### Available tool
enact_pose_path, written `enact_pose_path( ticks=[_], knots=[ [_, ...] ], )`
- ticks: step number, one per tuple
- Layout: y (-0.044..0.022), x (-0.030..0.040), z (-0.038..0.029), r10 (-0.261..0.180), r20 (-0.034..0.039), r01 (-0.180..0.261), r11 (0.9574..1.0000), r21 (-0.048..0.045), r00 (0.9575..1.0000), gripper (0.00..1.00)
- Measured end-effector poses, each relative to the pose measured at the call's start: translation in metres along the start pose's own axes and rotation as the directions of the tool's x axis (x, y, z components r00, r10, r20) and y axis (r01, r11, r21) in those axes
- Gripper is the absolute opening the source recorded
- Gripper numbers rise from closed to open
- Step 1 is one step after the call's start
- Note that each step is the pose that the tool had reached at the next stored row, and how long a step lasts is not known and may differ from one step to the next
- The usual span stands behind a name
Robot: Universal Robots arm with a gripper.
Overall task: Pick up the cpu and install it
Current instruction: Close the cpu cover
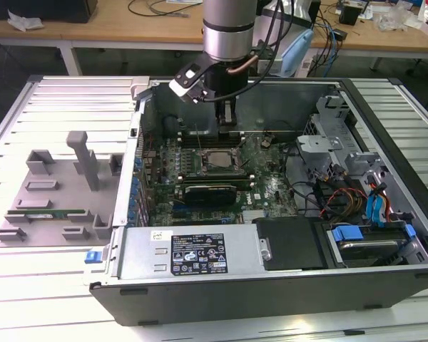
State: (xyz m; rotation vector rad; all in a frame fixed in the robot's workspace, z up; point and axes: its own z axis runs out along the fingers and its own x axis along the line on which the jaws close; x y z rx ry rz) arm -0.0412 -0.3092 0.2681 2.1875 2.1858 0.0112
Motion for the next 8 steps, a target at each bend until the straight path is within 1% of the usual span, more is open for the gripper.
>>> enact_pose_path(
  ticks=[3, 8],
  knots=[
    [0.0001, -0.0001, -0.0035, 0.0, 0.0, 0.0, 1.0, 0.0, 1.0, 0.11],
    [0.0003, -0.0002, -0.0074, 0.0, 0.0, 0.0, 1.0, 0.0, 1.0, 0.11]
  ],
)
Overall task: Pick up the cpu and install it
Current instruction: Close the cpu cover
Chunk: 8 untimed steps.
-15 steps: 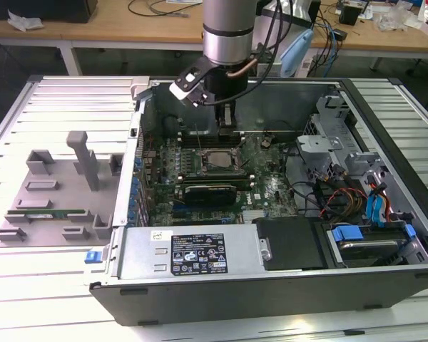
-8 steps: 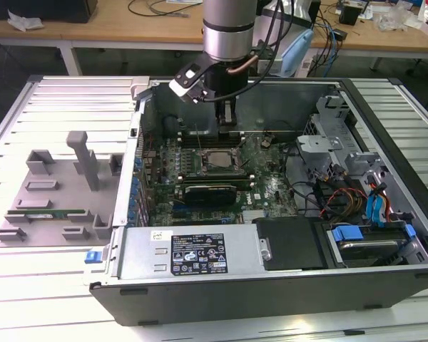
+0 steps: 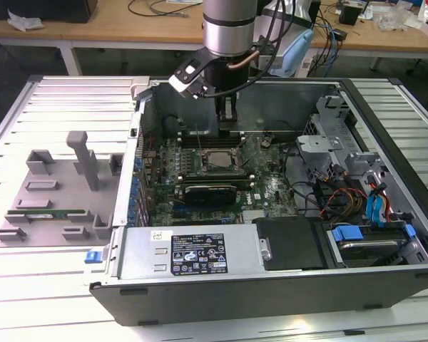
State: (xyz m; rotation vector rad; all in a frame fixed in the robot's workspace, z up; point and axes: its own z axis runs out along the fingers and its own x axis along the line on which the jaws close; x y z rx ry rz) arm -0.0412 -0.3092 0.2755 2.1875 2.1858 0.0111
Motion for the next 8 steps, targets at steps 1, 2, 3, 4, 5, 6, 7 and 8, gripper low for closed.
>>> enact_pose_path(
  ticks=[1, 2, 3, 4, 5, 6, 7, 8],
  knots=[
    [0.0, 0.0, -0.0007, 0.0, -0.0001, 0.0, 1.0, -0.0001, 1.0, 0.11],
    [0.0001, -0.0001, -0.0016, 0.0, 0.0001, 0.0, 1.0, 0.0001, 1.0, 0.11],
    [0.0001, -0.0001, -0.0033, 0.0, 0.0, 0.0, 1.0, 0.0, 1.0, 0.11],
    [0.0003, -0.0002, -0.0074, 0.0, 0.0, 0.0, 1.0, 0.0, 1.0, 0.11],
    [0.0004, -0.0003, -0.011, 0.0, -0.0001, 0.0, 1.0, 0.0, 1.0, 0.11],
    [0.0005, -0.0004, -0.0137, 0.0, 0.0001, 0.0, 1.0, 0.0, 1.0, 0.11],
    [0.0006, -0.0004, -0.0141, 0.0, -0.0002, 0.0, 1.0, -0.0001, 1.0, 0.11],
    [0.0006, -0.0004, -0.0142, 0.0, -0.0001, 0.0, 1.0, -0.0001, 1.0, 0.11]
  ],
)
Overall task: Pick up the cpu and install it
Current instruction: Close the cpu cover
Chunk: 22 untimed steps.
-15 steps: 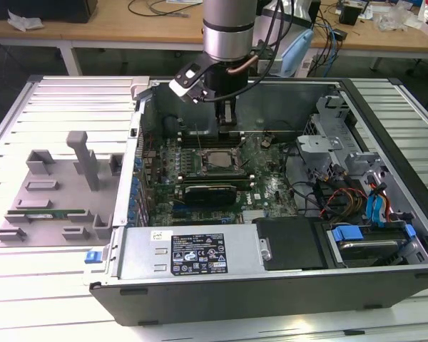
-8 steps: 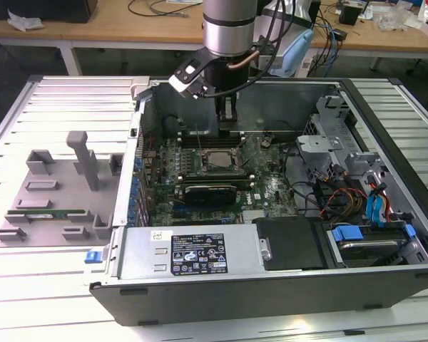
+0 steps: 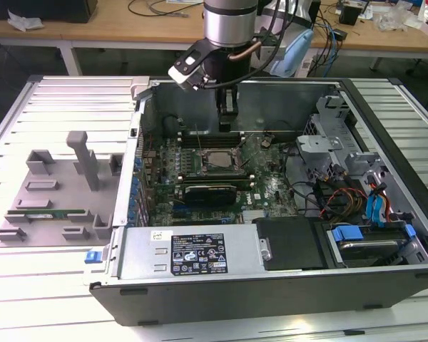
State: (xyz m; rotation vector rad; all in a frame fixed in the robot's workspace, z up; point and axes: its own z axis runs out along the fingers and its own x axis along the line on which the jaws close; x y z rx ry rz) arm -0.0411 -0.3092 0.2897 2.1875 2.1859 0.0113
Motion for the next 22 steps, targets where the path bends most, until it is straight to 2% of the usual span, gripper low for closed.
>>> enact_pose_path(
  ticks=[2, 3, 6, 8, 11, 13, 22],
  knots=[
    [0.0009, 0.0, -0.0001, 0.0, 0.0002, 0.0, 1.0, 0.0001, 1.0, 0.11],
    [0.0039, 0.0, 0.0, 0.0, 0.0003, 0.0, 1.0, 0.0002, 1.0, 0.11],
    [0.0193, 0.0, 0.0007, 0.0, 0.0001, 0.0, 1.0, 0.0001, 1.0, 0.11],
    [0.0239, 0.0, 0.0009, 0.0, 0.0001, 0.0, 1.0, 0.0001, 1.0, 0.11],
    [0.0354, 0.0, 0.0013, 0.0, 0.0001, 0.0, 1.0, 0.0001, 1.0, 0.11],
    [0.0393, 0.0, 0.0015, 0.0, 0.0001, 0.0, 1.0, 0.0001, 1.0, 0.11],
    [0.0712, -0.0002, 0.0031, 0.0, 0.0, 0.0, 1.0, 0.0002, 1.0, 0.11]
  ],
)
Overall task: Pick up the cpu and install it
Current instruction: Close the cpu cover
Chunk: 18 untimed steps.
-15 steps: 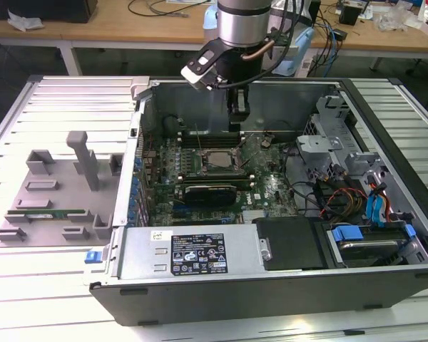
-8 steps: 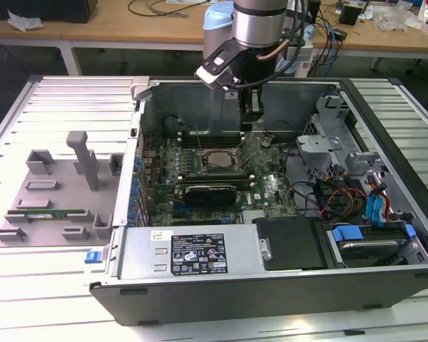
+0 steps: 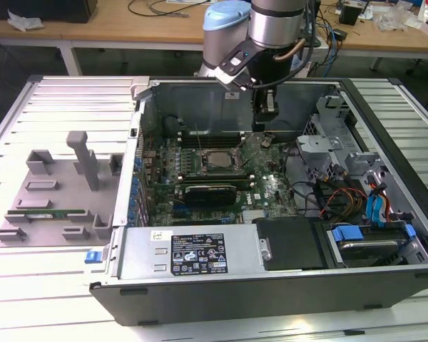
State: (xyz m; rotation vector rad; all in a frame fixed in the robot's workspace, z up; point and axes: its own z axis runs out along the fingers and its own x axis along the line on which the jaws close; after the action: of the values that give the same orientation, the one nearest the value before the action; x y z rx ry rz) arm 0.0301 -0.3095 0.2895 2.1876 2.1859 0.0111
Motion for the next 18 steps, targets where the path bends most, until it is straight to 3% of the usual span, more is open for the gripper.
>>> enact_pose_path(
  ticks=[3, 11, 14, 18],
  knots=[
    [0.0095, -0.0005, 0.0012, 0.002, 0.0003, -0.002, 1.0, 0.0002, 1.0, 0.11],
    [0.0157, -0.0017, 0.0147, 0.047, 0.0027, -0.047, 0.9989, 0.0015, 0.9989, 0.11],
    [0.0195, -0.0014, 0.025, 0.059, 0.0032, -0.059, 0.9982, 0.0018, 0.9982, 0.11],
    [0.0196, -0.0009, 0.0407, 0.07, 0.0061, -0.07, 0.9975, 0.0029, 0.9975, 0.11]
  ],
)
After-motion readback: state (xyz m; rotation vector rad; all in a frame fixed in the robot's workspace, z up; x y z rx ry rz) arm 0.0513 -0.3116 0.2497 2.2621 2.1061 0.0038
